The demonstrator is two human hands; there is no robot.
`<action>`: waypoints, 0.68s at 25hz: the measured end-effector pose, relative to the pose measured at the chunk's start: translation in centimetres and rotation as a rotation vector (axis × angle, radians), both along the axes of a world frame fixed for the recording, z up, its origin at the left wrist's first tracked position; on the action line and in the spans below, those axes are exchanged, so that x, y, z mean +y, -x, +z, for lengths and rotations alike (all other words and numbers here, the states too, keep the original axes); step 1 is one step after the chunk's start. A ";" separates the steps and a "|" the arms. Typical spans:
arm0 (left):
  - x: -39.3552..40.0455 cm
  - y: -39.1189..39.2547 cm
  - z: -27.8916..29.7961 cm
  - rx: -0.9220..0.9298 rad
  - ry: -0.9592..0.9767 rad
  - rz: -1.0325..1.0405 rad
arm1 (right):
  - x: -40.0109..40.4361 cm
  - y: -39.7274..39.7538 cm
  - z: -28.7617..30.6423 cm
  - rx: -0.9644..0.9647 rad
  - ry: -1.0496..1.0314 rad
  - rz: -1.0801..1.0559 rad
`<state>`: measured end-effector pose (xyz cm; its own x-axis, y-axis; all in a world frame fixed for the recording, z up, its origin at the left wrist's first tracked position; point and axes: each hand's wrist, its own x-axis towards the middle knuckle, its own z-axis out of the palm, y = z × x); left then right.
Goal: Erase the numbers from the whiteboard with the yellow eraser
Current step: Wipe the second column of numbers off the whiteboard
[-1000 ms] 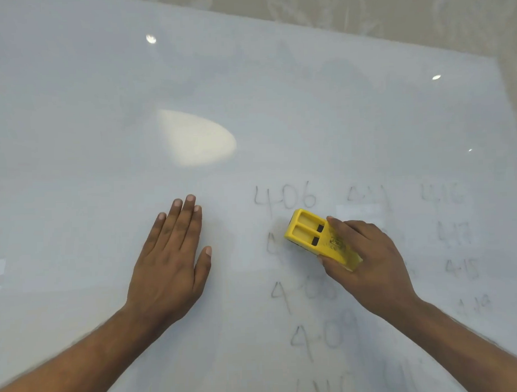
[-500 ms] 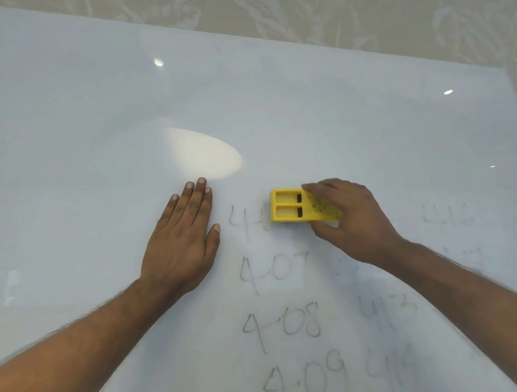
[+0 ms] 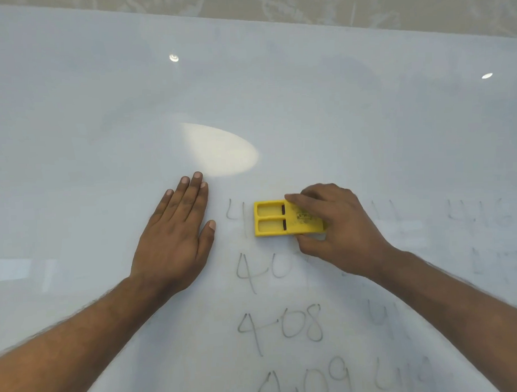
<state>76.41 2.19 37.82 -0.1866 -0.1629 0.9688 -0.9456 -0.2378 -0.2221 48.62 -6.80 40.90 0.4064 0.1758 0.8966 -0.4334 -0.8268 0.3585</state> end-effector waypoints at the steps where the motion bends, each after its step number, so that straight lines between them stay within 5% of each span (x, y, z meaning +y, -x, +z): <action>1: 0.0 0.1 0.0 0.000 -0.002 -0.001 | -0.2 0.5 -0.3 0.031 0.011 -0.017; 12: 0.1 -0.1 0.0 -0.023 0.010 -0.022 | 1.0 -1.4 2.1 -0.139 -0.040 -0.035; 17: -0.1 0.1 -0.4 -0.015 0.019 -0.031 | 1.4 -1.3 -1.6 0.036 -0.024 -0.045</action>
